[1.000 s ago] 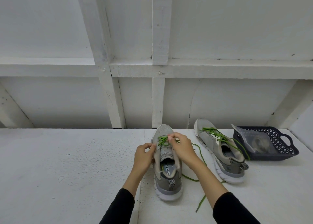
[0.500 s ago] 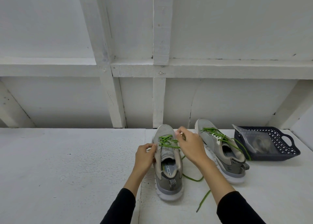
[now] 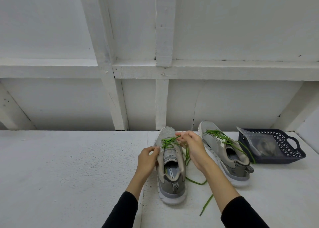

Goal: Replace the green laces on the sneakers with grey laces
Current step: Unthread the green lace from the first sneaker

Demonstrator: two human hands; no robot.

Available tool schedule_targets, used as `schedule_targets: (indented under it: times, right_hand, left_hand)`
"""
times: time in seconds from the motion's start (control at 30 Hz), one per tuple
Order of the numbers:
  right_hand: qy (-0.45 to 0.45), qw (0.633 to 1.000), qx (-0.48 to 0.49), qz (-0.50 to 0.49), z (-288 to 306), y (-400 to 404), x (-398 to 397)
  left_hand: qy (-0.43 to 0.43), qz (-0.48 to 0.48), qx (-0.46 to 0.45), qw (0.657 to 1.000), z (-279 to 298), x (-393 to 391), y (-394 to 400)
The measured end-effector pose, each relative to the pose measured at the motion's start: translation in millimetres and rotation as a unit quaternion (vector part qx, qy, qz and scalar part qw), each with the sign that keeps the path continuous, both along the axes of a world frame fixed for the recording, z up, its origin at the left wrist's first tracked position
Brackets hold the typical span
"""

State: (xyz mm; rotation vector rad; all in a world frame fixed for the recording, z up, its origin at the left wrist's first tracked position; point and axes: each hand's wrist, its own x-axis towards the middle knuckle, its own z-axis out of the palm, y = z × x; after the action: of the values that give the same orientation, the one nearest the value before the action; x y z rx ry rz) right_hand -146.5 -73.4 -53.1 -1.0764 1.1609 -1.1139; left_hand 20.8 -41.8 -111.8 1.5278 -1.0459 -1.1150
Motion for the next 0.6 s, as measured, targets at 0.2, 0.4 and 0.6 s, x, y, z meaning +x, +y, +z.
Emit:
schedule_targets:
  times: [0.2,0.4,0.6]
  right_hand:
    - [-0.156,0.982,0.018,-0.102,-3,1,-11]
    - [0.294,0.949,-0.082,-0.08,-23,3,-32]
    - [0.487,0.871,-0.038,-0.055,-35,12,-21]
  left_hand:
    - [-0.021,-0.002,-0.002,1.0,0,0,-1]
    - [-0.033,-0.006,-0.002,0.999,1,-1,0]
    - [-0.041,-0.006,0.0,0.999,5,-3,1]
